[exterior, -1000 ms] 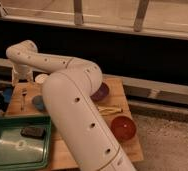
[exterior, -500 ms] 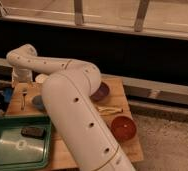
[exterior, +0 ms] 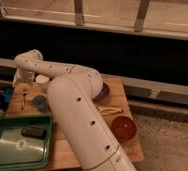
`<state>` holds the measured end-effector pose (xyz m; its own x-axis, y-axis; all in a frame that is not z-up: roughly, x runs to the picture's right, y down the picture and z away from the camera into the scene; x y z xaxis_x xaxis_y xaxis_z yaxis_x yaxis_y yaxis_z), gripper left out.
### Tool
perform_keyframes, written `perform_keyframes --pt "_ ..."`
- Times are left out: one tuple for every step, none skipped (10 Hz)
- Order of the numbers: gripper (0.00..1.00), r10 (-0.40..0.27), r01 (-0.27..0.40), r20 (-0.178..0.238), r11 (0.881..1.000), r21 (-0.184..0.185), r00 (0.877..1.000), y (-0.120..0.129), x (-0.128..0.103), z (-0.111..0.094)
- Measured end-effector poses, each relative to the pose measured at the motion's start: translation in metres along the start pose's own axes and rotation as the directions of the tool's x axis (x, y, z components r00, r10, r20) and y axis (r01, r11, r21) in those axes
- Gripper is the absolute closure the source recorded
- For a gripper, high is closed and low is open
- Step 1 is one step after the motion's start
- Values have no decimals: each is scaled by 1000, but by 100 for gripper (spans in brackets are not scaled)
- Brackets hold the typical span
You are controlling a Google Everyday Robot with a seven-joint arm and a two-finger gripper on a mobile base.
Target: Place fork in red bowl
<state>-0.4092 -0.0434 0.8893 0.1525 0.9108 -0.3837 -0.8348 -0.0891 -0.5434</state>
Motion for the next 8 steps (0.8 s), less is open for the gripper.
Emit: perform_keyframes --pt "35 3 -3 2 1000 -12 1000 -2 -5 6" --pt "35 3 -3 -3 1000 -18 1000 -1 -5 10" --pt "35 4 -4 -3 1000 -21 1000 -1 -6 11" --pt "35 6 -6 -2 1000 -19 1000 -2 -6 10" --pt "35 6 -6 -3 1000 -19 1000 -2 -6 10" --pt "35 0 0 -6 1000 -15 1000 -1 -5 11" --pt "35 -5 5 3 1000 -12 1000 1 -4 10" --pt "35 -4 4 11 1000 -11 1000 1 -4 11"
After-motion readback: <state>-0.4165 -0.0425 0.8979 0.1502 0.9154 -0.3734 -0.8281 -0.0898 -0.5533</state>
